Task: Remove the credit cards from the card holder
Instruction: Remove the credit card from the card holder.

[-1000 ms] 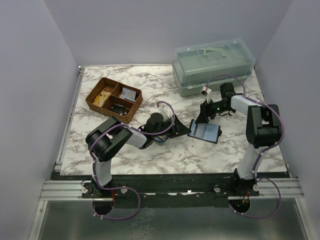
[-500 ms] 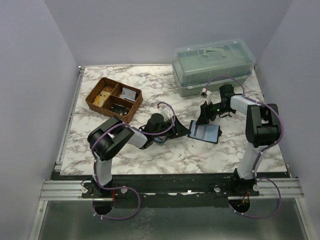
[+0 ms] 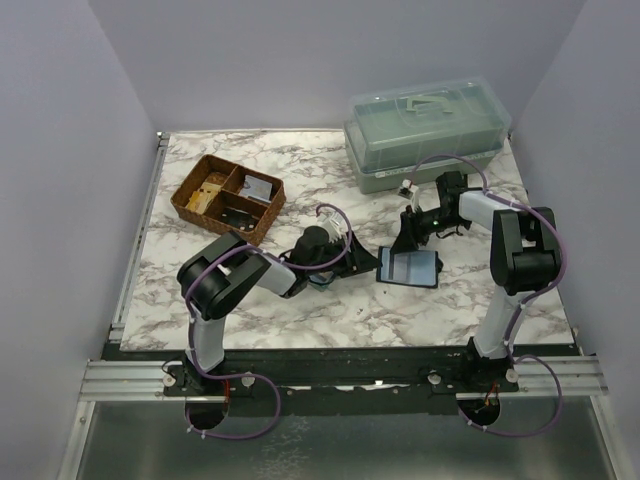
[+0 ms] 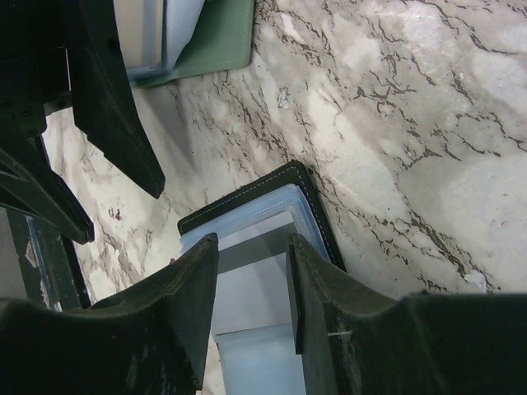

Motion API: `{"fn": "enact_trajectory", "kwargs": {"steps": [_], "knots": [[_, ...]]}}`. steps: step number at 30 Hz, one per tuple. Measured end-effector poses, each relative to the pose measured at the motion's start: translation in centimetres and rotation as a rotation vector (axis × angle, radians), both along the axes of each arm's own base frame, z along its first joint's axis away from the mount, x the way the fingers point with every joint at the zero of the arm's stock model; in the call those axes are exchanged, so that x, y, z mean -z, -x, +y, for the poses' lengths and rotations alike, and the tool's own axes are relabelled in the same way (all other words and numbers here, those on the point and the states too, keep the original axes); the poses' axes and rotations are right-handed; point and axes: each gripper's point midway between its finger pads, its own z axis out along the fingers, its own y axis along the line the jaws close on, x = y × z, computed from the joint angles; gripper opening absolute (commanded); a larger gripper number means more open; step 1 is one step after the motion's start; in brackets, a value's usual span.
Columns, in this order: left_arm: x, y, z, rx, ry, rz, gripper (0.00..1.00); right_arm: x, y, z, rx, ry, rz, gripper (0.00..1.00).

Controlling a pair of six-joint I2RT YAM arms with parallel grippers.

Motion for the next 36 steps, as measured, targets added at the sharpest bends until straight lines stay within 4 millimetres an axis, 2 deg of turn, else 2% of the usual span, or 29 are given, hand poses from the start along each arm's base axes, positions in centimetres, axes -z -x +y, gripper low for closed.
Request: {"fn": "enact_trajectory", "kwargs": {"steps": [2, 6, 11, 20, 28, 36], "knots": [[-0.1, -0.1, -0.1, 0.000, 0.002, -0.002, 0.54, 0.0, 0.1, 0.1, -0.004, -0.004, 0.001, 0.44], [-0.1, -0.2, -0.3, 0.005, 0.005, -0.003, 0.54, -0.1, 0.1, 0.1, -0.002, -0.005, 0.004, 0.53], [0.2, -0.2, -0.5, 0.012, 0.003, 0.002, 0.54, 0.0, -0.2, 0.1, 0.016, -0.002, 0.008, 0.54], [0.8, -0.1, -0.4, 0.016, -0.004, 0.013, 0.54, 0.9, -0.3, 0.2, 0.019, 0.010, 0.029, 0.47], [1.0, -0.1, -0.5, 0.016, -0.001, 0.019, 0.54, 1.0, -0.3, 0.2, 0.010, 0.010, 0.019, 0.50], [0.5, 0.1, -0.7, 0.023, 0.025, 0.027, 0.53, 1.0, -0.1, 0.3, 0.000, 0.012, 0.015, 0.42]]}}
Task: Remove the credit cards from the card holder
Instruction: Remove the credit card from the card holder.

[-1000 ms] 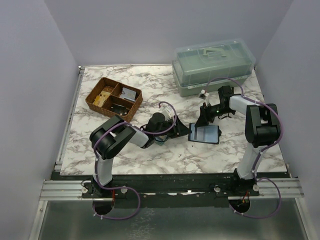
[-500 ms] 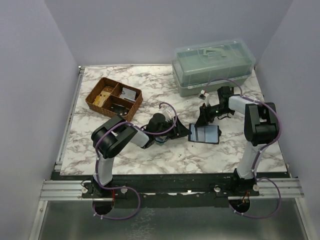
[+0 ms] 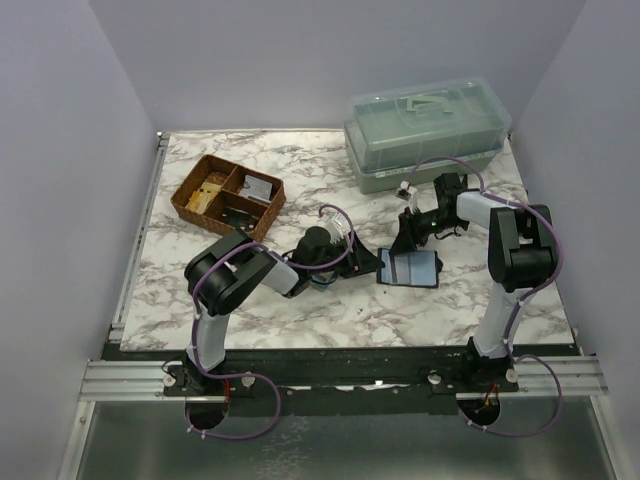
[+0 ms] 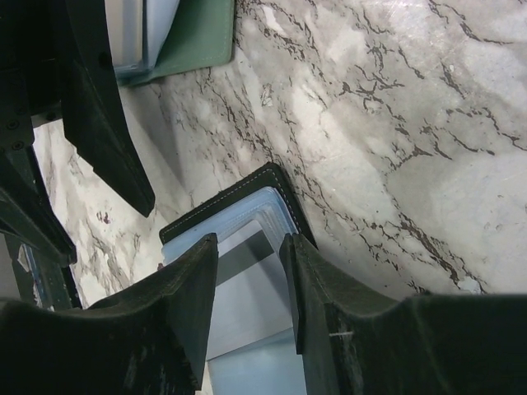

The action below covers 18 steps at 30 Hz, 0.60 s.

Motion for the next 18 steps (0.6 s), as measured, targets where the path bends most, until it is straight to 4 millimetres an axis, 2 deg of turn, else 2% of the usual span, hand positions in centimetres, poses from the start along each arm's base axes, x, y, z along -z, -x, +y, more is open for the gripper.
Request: {"fn": "enact_trajectory", "kwargs": {"steps": [3, 6, 18], "knots": [[-0.6, -0.1, -0.2, 0.000, 0.027, 0.004, 0.52, 0.0, 0.1, 0.0, -0.004, 0.001, 0.002, 0.36], [-1.0, 0.0, -0.5, -0.003, 0.058, 0.016, 0.50, 0.1, 0.3, 0.0, -0.008, 0.001, 0.006, 0.35], [0.9, 1.5, -2.0, -0.006, 0.128, 0.166, 0.49, 0.2, 0.5, -0.1, -0.010, 0.003, 0.015, 0.35]]}}
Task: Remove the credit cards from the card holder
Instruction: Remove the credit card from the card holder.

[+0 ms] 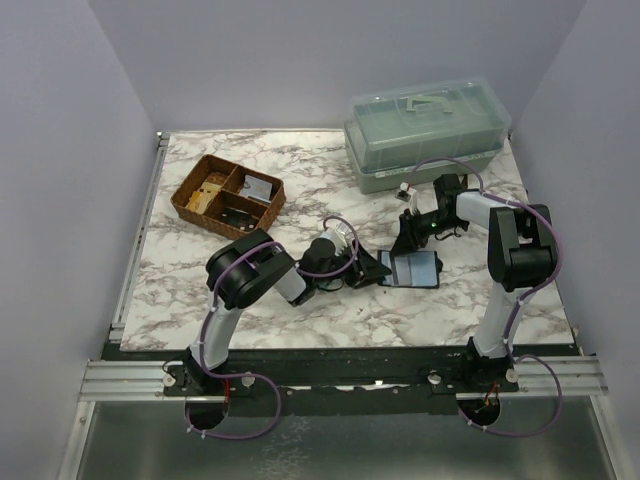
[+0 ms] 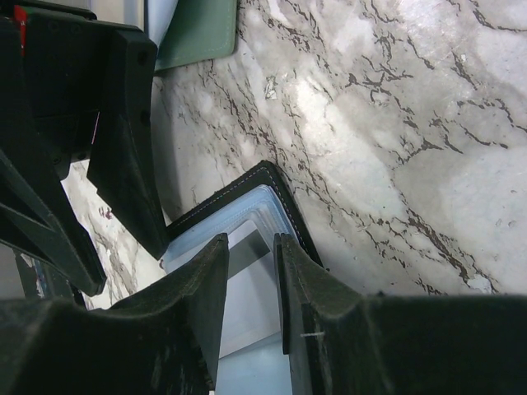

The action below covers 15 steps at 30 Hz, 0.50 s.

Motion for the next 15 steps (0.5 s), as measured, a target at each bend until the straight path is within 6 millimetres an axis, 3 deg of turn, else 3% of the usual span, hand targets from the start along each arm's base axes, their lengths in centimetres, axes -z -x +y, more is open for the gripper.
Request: {"fn": "enact_trajectory", "kwargs": {"steps": [8, 15], "knots": [[-0.5, -0.4, -0.4, -0.024, 0.033, 0.033, 0.48, 0.1, 0.0, 0.0, 0.000, 0.000, 0.003, 0.36], [0.7, -0.4, -0.4, -0.037, 0.026, 0.080, 0.48, 0.1, 0.0, 0.0, 0.000, 0.000, 0.004, 0.36]]}}
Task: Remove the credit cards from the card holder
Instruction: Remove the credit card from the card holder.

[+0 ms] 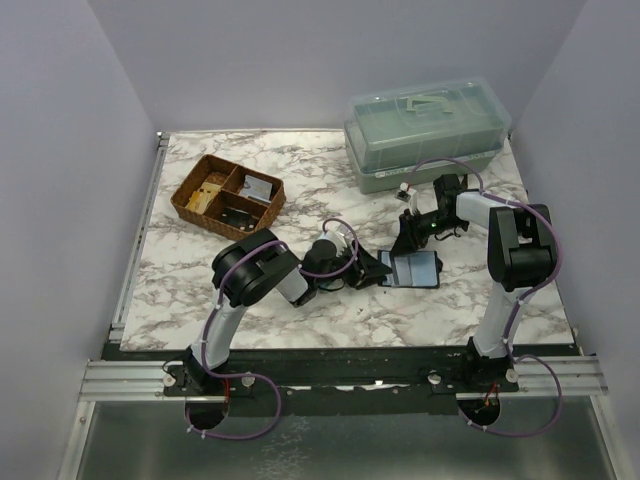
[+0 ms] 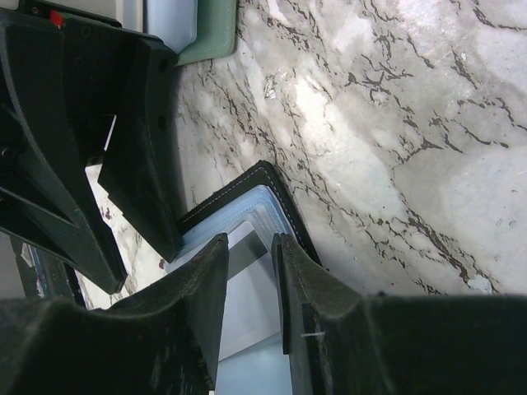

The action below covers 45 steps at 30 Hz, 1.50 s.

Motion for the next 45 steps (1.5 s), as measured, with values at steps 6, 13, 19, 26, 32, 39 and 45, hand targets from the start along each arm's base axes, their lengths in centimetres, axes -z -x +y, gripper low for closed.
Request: {"fn": "enact_trajectory", "kwargs": {"steps": [6, 13, 19, 26, 32, 39, 45], "knots": [[0.4, -0.2, -0.2, -0.003, -0.019, 0.020, 0.48, 0.1, 0.0, 0.0, 0.000, 0.000, 0.003, 0.37], [0.3, -0.2, -0.5, 0.001, -0.031, 0.023, 0.47, 0.1, 0.0, 0.0, 0.000, 0.000, 0.003, 0.37], [-1.1, -0.7, -0.3, -0.019, -0.045, -0.020, 0.47, 0.2, 0.0, 0.0, 0.000, 0.000, 0.006, 0.37], [-1.8, -0.8, -0.3, -0.024, -0.049, -0.036, 0.47, 0.2, 0.0, 0.0, 0.000, -0.001, 0.006, 0.37], [-1.1, -0.5, -0.6, -0.017, -0.060, -0.025, 0.47, 0.2, 0.0, 0.0, 0.000, 0.000, 0.006, 0.37], [-0.3, -0.8, -0.9, -0.017, -0.070, -0.012, 0.47, 0.2, 0.0, 0.0, 0.000, -0.001, 0.007, 0.37], [-0.1, -0.9, -1.1, -0.017, -0.071, -0.001, 0.47, 0.2, 0.1, 0.0, 0.000, -0.001, 0.008, 0.38]]}}
